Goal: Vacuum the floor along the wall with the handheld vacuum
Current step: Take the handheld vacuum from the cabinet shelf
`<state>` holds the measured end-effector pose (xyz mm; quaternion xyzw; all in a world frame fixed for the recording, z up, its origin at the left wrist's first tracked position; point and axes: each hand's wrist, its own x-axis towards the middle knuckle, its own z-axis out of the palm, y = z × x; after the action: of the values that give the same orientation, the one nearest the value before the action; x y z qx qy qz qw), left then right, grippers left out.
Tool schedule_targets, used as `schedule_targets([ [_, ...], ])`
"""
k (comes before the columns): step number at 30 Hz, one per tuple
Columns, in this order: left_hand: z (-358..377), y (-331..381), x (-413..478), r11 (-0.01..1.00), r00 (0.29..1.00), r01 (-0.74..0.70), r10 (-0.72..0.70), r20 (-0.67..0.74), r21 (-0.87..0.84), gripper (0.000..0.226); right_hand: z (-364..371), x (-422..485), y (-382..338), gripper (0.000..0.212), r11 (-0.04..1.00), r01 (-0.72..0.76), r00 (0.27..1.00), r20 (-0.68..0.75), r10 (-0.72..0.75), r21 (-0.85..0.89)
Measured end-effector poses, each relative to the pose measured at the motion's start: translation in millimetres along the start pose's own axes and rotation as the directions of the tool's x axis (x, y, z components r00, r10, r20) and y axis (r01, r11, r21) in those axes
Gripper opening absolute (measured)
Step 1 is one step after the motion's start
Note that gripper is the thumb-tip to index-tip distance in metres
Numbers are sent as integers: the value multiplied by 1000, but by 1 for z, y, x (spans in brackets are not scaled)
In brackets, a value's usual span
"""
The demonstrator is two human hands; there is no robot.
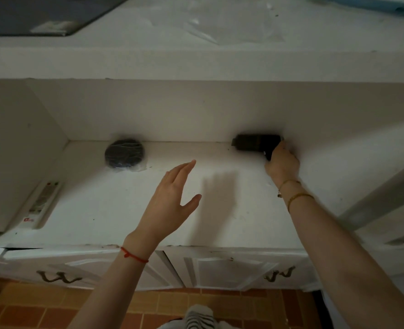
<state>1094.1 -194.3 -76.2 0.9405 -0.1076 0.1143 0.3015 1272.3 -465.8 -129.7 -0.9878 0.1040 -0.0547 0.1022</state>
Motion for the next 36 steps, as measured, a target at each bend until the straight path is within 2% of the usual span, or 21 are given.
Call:
schedule_targets([
  [4,11,-5,9,985,995,98,-102,-17,-143,66,-4,-18,-2,62,994,-12,995,-95,23,112],
  [7,20,-4,21,908,964,255,-266,13,-333,64,-13,-36,-6,52,972,40,982,-189,4,230],
  [10,24,1,38,731,897,430,-414,157,-530,67,-26,-57,-14,57,929,123,976,-213,-50,348],
  [13,29,4,52,479,823,537,-478,307,-695,76,-40,-82,-22,66,900,135,981,-182,-63,414],
  [15,30,7,58,386,800,561,-481,359,-732,83,-49,-101,-26,69,897,163,979,-180,-96,410],
  [18,30,16,64,320,802,549,-462,379,-772,84,-63,-130,-31,68,883,178,979,-166,-115,435],
  [23,25,32,63,202,821,428,-494,285,-881,35,-77,-162,-37,63,873,184,979,-166,-121,452],
  [26,20,36,57,159,829,379,-497,258,-912,30,-81,-170,-36,63,835,140,987,-141,-75,533],
  [29,15,41,52,126,841,350,-478,253,-928,32,-84,-172,-32,65,740,64,997,-66,-27,670],
  [32,10,44,46,102,849,345,-458,264,-933,29,-90,-171,-27,61,593,-53,998,65,1,803],
  [34,7,44,43,86,850,351,-448,278,-933,34,-95,-171,-26,55,469,-187,979,206,12,863],
  [36,4,44,40,64,852,357,-432,296,-932,42,-102,-173,-25,50,284,-340,929,368,-47,896],
])
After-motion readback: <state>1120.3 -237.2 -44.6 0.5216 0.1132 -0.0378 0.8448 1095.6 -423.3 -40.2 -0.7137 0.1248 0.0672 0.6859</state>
